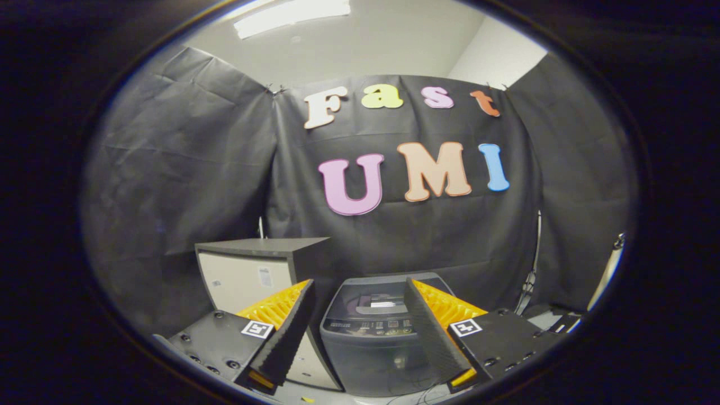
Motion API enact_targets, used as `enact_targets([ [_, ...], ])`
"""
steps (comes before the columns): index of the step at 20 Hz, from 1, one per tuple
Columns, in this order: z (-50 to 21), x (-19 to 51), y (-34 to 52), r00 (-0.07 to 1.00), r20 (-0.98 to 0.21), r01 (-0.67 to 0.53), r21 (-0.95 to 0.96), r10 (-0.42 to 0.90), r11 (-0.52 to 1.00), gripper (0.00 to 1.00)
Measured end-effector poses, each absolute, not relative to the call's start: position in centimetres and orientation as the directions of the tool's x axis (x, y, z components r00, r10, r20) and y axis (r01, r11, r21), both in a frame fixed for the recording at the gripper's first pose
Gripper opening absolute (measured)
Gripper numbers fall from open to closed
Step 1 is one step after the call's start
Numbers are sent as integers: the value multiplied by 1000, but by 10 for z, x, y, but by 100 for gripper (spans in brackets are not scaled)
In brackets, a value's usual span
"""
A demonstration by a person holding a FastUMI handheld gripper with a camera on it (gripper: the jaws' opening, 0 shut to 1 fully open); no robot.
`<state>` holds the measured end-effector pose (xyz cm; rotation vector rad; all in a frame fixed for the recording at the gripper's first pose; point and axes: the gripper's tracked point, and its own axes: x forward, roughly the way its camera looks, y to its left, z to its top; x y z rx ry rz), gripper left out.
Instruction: Put the clothes into the washing machine and then close the washing machine lid.
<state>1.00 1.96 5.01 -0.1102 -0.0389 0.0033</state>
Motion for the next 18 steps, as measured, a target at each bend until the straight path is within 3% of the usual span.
enact_targets([
  [8,32,6,34,998,15,-55,-161,58,985,98],
  [18,28,7,11,999,14,-31,-145,33,989,98],
])
